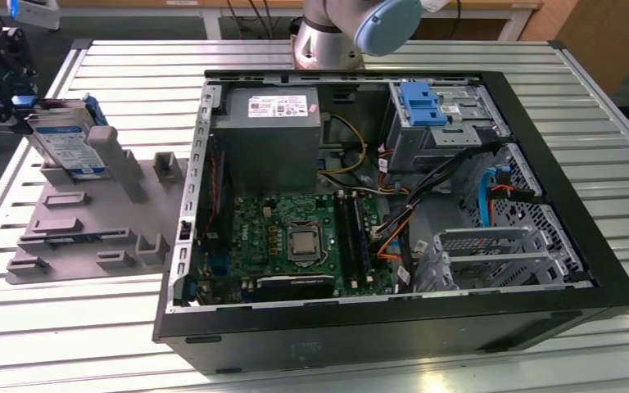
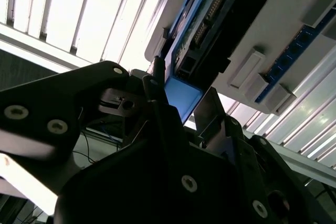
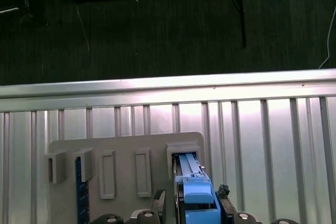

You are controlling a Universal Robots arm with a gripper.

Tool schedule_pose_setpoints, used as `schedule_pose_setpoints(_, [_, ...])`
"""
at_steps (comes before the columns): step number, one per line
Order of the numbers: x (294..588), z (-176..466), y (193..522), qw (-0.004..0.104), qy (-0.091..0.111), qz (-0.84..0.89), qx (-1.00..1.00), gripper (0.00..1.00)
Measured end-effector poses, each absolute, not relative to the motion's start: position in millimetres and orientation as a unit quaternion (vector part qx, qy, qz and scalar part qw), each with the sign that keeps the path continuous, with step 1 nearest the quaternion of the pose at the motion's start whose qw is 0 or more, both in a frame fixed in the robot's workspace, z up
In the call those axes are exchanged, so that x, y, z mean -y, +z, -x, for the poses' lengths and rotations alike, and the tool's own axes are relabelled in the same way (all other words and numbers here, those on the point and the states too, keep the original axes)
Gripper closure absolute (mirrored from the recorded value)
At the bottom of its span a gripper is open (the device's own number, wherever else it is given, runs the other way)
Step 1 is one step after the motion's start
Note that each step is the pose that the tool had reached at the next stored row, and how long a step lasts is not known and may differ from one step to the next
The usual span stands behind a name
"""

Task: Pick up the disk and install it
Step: 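Pick up the disk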

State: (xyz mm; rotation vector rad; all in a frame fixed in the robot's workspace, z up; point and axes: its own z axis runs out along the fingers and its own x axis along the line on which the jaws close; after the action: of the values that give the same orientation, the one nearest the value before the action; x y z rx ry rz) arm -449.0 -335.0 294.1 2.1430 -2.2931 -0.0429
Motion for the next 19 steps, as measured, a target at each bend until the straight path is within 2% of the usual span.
schedule_pose_setpoints(13, [333.5,449.0,292.8,0.001,-0.014,-0.683,0.73,0.51])
schedule_pose_setpoints(15, [333.6,449.0,292.5,0.001,-0.014,-0.683,0.73,0.53])
schedule_pose_setpoints(16, [333.5,449.0,292.3,0.001,-0.014,-0.683,0.73,0.6])
schedule_pose_setpoints(19, [333.6,449.0,292.0,0.001,-0.014,-0.683,0.73,0.6])
